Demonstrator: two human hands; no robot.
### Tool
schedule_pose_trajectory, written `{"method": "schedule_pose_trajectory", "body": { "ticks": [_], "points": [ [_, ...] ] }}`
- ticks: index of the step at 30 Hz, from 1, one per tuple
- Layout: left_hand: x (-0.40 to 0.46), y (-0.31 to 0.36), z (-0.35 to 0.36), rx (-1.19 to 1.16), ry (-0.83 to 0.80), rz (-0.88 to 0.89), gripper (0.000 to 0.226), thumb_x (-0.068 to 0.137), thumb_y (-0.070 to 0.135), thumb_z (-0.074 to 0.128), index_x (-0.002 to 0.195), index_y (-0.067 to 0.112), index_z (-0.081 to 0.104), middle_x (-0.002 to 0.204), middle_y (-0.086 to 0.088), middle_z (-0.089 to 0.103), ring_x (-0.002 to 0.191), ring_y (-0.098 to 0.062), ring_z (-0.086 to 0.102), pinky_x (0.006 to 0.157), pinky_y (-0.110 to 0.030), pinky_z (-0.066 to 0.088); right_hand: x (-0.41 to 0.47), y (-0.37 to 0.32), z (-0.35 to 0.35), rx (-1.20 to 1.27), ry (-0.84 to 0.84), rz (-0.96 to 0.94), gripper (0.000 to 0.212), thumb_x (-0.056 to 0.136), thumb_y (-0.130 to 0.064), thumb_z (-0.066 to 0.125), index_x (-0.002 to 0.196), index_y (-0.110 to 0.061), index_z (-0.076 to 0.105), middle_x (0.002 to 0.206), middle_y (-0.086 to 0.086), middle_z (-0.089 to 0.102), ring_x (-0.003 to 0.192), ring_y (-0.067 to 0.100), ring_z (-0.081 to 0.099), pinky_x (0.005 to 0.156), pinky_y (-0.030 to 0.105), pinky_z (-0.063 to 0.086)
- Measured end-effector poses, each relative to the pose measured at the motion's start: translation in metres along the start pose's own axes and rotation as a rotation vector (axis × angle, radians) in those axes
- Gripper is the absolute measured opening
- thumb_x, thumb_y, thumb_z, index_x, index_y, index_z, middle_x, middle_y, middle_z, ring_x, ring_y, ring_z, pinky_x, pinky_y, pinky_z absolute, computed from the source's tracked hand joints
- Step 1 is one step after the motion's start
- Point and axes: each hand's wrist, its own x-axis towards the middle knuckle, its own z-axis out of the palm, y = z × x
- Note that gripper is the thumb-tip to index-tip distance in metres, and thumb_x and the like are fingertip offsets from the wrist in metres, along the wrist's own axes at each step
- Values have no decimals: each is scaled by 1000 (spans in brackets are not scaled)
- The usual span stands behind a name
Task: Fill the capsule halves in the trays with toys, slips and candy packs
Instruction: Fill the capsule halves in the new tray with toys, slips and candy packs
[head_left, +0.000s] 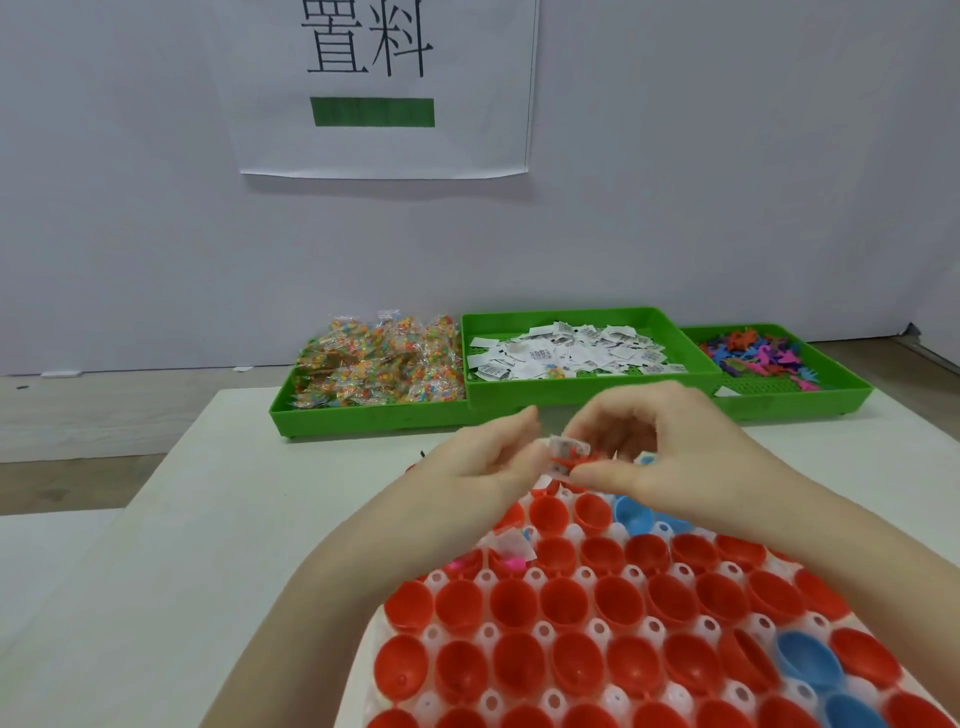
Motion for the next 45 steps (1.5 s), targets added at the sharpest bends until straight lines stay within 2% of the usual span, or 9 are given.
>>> {"method": "schedule_pose_trajectory", "body": {
  "ticks": [4,7,10,15,19,34,40,43,45],
  "points": [
    [6,-13,4,448,18,32,56,81,47,58,133,31,44,141,15,37,131,-2,29,107,-22,22,0,23,16,-234,-216,71,9,74,-14,71,82,-18,70,67,-8,61,57,0,52,58,14,42],
    [11,-24,9,700,-59,-14,52,80,50,60,128,34,48,126,10,44,125,-10,29,94,-28,19,1,27,24,-305,-309,77,15,74,-14,69,88,-19,73,68,-9,63,55,-4,50,53,9,40],
    [12,-28,12,735,-73,-18,39,79,45,62,116,34,58,103,6,39,116,-14,27,77,-28,11,6,24,27,-371,-345,89,26,71,-8,68,92,-23,74,55,-19,59,50,-9,50,46,3,34],
    [15,-33,16,762,-100,-33,38,77,47,64,111,30,61,99,3,35,125,-17,22,104,-42,15,12,22,32,-471,-337,67,43,67,-6,71,104,-28,66,69,-15,54,63,-1,49,64,20,48],
    [15,-34,17,741,-35,34,29,80,40,62,108,32,63,88,6,34,117,-19,28,89,-34,20,14,22,28,-360,-379,103,46,62,-11,80,102,-27,66,70,-15,56,58,-4,50,59,17,47],
    [19,-32,23,825,22,117,34,82,54,54,110,39,63,99,13,42,112,-11,34,76,-28,12,-8,26,8,-226,-152,-56,16,68,-40,73,82,-33,73,81,-13,70,72,0,61,62,15,46],
    [8,-26,-20,385,306,215,32,63,72,61,83,47,61,84,21,58,89,7,50,84,-14,33,42,87,-96,49,544,111,10,81,-17,67,76,-9,69,56,-15,66,53,-5,56,53,9,42],
    [24,-38,-52,191,559,135,10,72,39,68,69,30,67,72,15,66,76,0,60,64,-3,38,64,153,-122,-330,499,417,25,89,-19,58,103,1,65,102,13,69,94,23,61,79,28,42],
    [51,-56,-71,202,631,13,11,83,27,65,79,17,68,83,4,70,82,-15,62,68,-18,43,70,189,-122,-522,318,534,37,93,-24,52,118,2,57,122,22,58,112,34,54,92,35,41]
  ]
}}
